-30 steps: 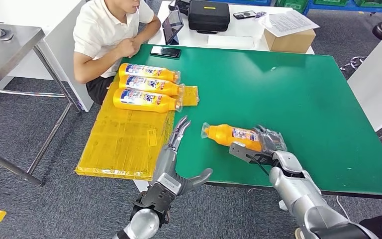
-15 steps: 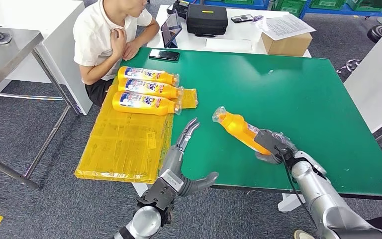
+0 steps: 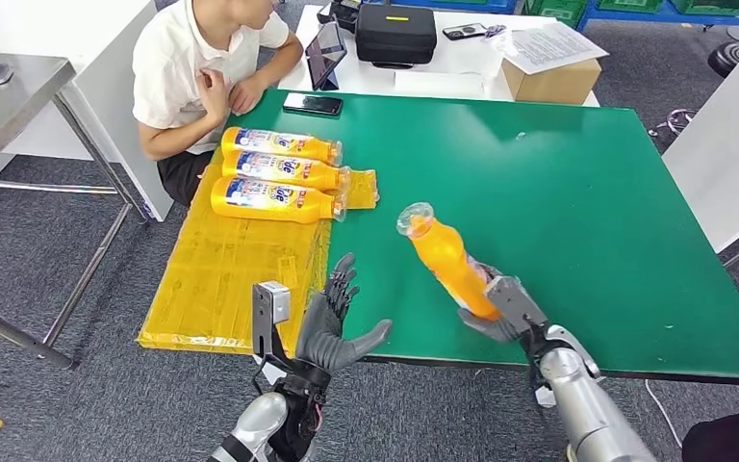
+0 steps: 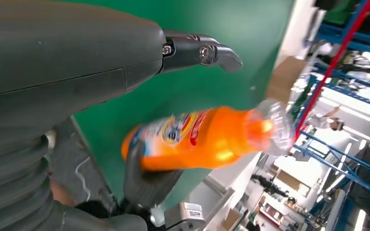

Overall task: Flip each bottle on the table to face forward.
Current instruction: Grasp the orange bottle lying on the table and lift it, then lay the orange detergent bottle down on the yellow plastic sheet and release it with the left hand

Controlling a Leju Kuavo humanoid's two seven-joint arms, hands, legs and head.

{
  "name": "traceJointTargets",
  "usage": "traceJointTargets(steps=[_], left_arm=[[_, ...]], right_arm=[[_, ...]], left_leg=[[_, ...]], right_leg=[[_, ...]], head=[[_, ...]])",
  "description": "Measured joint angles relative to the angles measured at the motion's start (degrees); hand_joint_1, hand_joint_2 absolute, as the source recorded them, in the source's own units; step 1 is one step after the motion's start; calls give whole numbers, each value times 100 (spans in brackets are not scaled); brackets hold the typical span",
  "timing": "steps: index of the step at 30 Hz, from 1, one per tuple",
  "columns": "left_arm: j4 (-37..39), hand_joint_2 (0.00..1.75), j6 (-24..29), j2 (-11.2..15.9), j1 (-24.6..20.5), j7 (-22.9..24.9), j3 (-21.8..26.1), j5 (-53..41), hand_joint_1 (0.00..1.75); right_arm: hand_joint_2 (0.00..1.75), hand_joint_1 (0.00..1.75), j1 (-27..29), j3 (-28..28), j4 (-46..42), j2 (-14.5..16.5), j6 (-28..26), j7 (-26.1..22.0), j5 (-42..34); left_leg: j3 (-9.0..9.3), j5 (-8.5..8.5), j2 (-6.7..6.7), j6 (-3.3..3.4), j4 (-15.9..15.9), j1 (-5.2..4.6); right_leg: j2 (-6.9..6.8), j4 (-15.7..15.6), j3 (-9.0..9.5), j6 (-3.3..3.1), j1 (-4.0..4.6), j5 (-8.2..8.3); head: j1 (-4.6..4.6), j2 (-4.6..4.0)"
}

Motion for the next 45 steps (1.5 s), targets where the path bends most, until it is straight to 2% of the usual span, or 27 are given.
traceJointTargets(steps=[5,10,17,24,36,37,40,41,45], left_arm=[[30,175,-138,63,31,97,2,245,0],[14,175,-141,99,32,42,3,263,0],[-6,175,-139,134,32,24,0,258,0],[-316,175,42,157,-6,-294,38,100,0],[-504,175,-33,156,-161,-161,178,285,2],[-477,175,-51,150,-189,-167,177,324,39],[-314,175,-119,115,-289,-273,182,415,168],[-255,175,-146,99,-319,-321,183,414,175],[-38,175,-374,55,-480,-358,169,373,175]], right_arm=[[175,175,311,642,-819,276,-80,60,-227],[175,175,384,1076,-1201,375,-124,74,-306],[175,175,408,1296,-1349,387,-162,75,-349],[175,175,511,1542,-1360,458,-222,26,-359],[175,175,610,1916,-1345,647,-149,-77,-595],[175,175,595,1940,-1344,665,-101,-79,-653],[175,175,526,2025,-1342,714,60,-79,-890],[175,175,512,2046,-1341,723,144,-94,-1008],[175,175,541,2066,-1345,730,458,-228,-1519]], left_leg=[[-78,23,-27,-4,1,-1],[-112,27,-42,-4,1,-5],[-136,27,-54,-3,1,-11],[-141,27,-55,-4,1,-8],[-150,27,-56,-3,1,-10],[-150,27,-56,-3,1,-10],[-150,27,-56,-3,1,-10],[-150,27,-57,-3,2,-9],[-153,27,-60,-4,1,-9]], right_leg=[[-20,13,-69,-1,-1,1],[-33,14,-95,1,-7,0],[-39,13,-117,2,-12,-2],[-39,14,-124,2,-10,-2],[-40,15,-130,2,-12,-2],[-40,15,-131,2,-12,-2],[-40,15,-133,2,-11,-2],[-41,15,-134,2,-11,-2],[-47,16,-134,2,-11,-2]], head=[[-1,0],[0,0],[1,0],[1,0],[2,0],[2,0],[1,0],[1,0],[2,0]])
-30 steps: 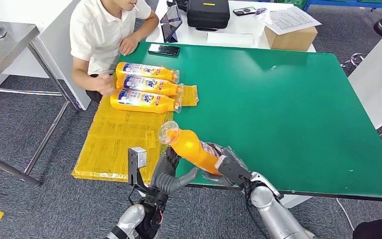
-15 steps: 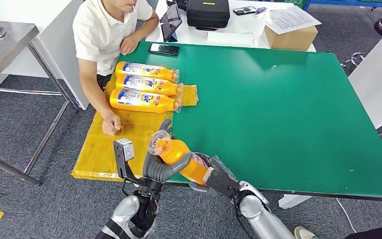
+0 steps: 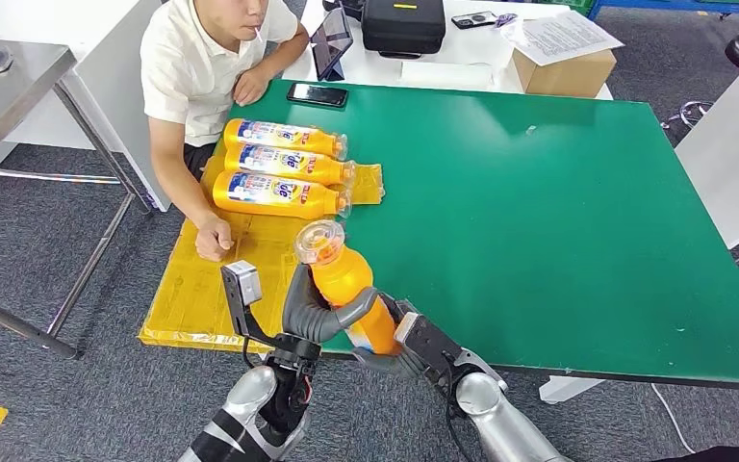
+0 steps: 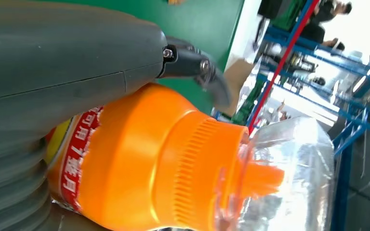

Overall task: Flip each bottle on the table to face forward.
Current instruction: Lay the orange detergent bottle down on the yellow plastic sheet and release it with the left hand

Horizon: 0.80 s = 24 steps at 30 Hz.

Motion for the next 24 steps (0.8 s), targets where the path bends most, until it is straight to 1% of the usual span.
traceJointTargets(steps=[6,17,18,19,21,22,23,24], left_arm=[[255,175,-229,-40,-135,10,-52,3,175],[351,175,-301,-53,-247,2,-85,26,175],[352,175,-302,-53,-250,0,-85,26,175],[353,175,-303,-53,-252,-5,-85,26,175],[353,175,-303,-53,-254,-26,-85,22,175],[354,175,-296,-53,-256,-34,-83,20,175],[362,175,-273,-52,-255,-27,-81,8,175],[379,175,-237,-49,-251,-17,-78,-15,175]], right_arm=[[175,175,146,-89,-147,-2,346,4,-687],[175,173,238,-207,-312,13,417,75,-859],[175,166,238,-210,-315,14,417,78,-861],[175,129,238,-212,-318,14,417,79,-863],[175,43,238,-214,-319,19,418,79,-868],[131,7,238,-213,-328,26,431,75,-873],[87,0,234,-212,-353,42,446,69,-878],[44,0,227,-211,-385,66,453,72,-878]], left_leg=[[-8,0,-3,0,0,0],[-9,0,-5,0,0,0],[-9,0,-5,0,0,0],[-9,0,-5,0,0,0],[-10,0,-5,0,0,0],[-10,0,-5,0,0,0],[-10,0,-4,0,0,0],[-11,0,-3,0,0,0]], right_leg=[[-4,0,-2,0,0,0],[-5,1,-2,0,0,0],[-5,1,-2,0,0,0],[-5,1,-2,0,0,0],[-5,2,-2,0,0,0],[-5,1,-2,0,0,0],[-5,2,-3,0,0,0],[-4,1,-5,0,0,0]], head=[[0,0],[1,0],[0,0],[0,0],[0,0],[1,0],[1,0],[-1,0]])
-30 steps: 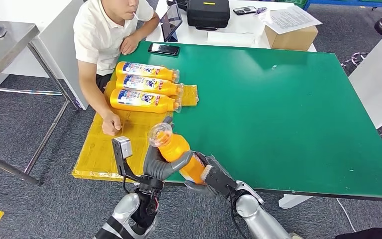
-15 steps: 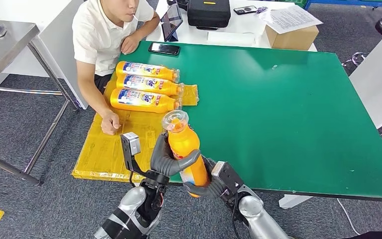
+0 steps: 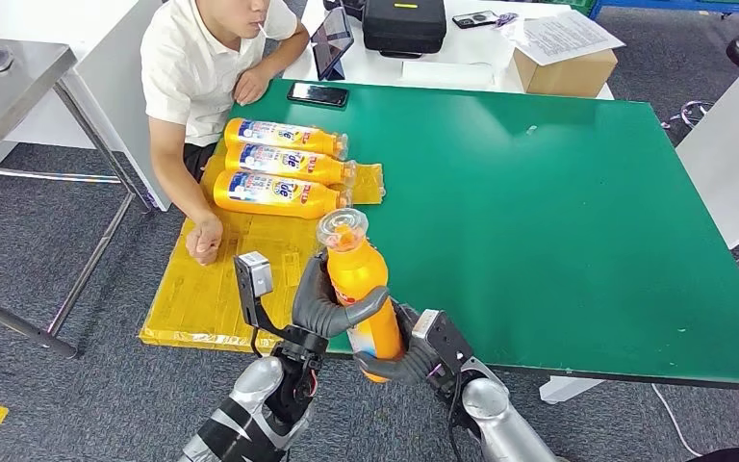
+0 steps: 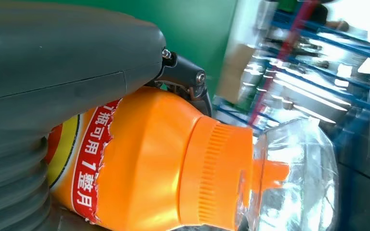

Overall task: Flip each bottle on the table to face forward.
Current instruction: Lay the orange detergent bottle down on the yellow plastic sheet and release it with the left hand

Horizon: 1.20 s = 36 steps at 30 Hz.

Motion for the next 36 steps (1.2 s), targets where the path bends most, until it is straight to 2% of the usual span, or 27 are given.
traceJointTargets(steps=[1,10,16,21,23,28,36], left_arm=[[19,175,50,3,-1,13,2,-37,175],[154,175,753,47,-118,-138,-67,-921,175],[-47,175,1011,118,-46,-135,-164,-1719,175],[-309,175,939,267,138,32,-144,-1884,175],[-390,175,1114,311,164,-42,-150,-2231,175],[-521,175,1946,422,98,-198,-158,-3757,175],[-586,175,2156,563,83,-121,-122,-4399,175]], right_arm=[[0,0,-7,1,-38,23,-9,4,6],[0,0,112,4,-288,157,-1121,-92,751],[0,0,412,-89,-542,186,-2263,-339,1280],[0,0,632,-297,-839,235,-2486,-527,1276],[0,0,710,-371,-922,266,-2642,-620,1313],[0,0,961,-690,-1171,344,-3291,-793,1388],[0,0,1214,-1141,-1439,433,-3630,-884,1361]], left_leg=[[-1,0,0,1,0,0],[-9,3,-11,3,0,0],[-15,2,-19,3,0,-1],[-16,3,-13,2,0,0],[-17,3,-13,2,0,1],[-17,4,-14,2,0,0],[-16,4,-12,1,0,0]], right_leg=[[-1,0,-2,0,0,0],[-13,1,-8,0,0,0],[-17,0,-12,1,-1,-1],[-15,0,-21,0,0,-1],[-16,1,-21,0,0,-1],[-16,1,-20,0,0,-1],[-15,1,-21,0,0,-1]], head=[[1,0],[3,0],[3,0],[1,0],[2,0],[2,0],[1,0]])
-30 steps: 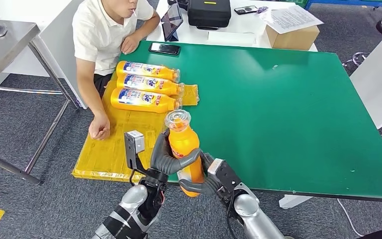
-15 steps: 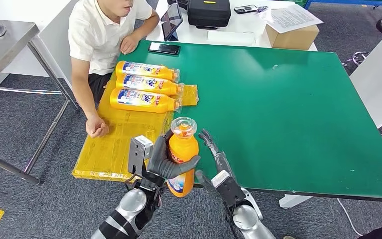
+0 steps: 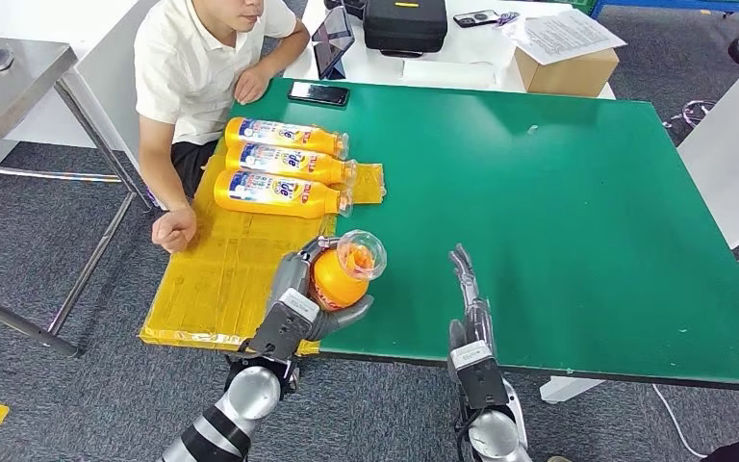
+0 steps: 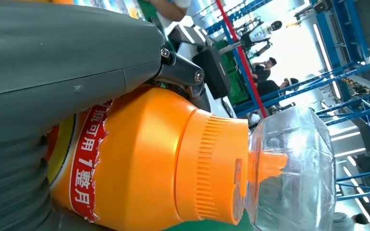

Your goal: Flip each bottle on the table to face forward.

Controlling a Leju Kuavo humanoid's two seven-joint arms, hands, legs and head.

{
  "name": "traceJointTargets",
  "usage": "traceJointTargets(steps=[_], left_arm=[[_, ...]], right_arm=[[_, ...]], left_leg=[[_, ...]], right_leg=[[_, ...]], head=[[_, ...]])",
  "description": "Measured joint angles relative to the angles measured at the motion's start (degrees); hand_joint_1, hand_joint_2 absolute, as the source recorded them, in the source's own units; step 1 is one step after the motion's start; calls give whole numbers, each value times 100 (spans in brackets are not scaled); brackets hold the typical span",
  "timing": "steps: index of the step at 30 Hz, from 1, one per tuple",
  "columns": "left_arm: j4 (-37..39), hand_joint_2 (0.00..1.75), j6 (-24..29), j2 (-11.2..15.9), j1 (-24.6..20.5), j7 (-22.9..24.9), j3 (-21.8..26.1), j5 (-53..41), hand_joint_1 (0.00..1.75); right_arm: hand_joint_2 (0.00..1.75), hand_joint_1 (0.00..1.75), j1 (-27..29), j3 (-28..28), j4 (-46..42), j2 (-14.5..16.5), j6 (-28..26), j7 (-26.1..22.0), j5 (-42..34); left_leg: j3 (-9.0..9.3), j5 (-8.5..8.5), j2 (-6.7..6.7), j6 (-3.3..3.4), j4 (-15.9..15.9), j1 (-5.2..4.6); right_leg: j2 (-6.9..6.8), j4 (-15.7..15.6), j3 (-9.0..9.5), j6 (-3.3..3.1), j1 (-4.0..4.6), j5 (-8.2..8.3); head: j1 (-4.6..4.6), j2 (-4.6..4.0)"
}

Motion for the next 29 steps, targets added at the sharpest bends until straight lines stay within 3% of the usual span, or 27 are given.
traceJointTargets(steps=[5,11,21,29], left_arm=[[80,175,114,140,-126,567,67,-1587,175],[946,175,-945,243,-861,1328,33,-3192,175],[2540,175,-1755,177,-1731,1527,-140,-3768,175],[3575,175,-2260,96,-2233,1530,-121,-3720,175]], right_arm=[[0,0,151,-398,-256,70,-359,-45,-235],[0,0,182,-753,-474,128,-178,-55,-379],[0,0,176,-848,-499,257,-66,-57,-498],[0,0,180,-861,-650,266,-148,-57,-697]], left_leg=[[1,0,0,0,0,1],[1,10,0,0,0,0],[-1,12,9,-3,0,1],[3,13,11,-2,0,1]], right_leg=[[0,0,-1,0,0,0],[0,1,2,-1,0,3],[1,2,-4,-15,1,13],[2,2,0,-16,1,13]], head=[[1,0],[2,0],[1,0],[0,0]])
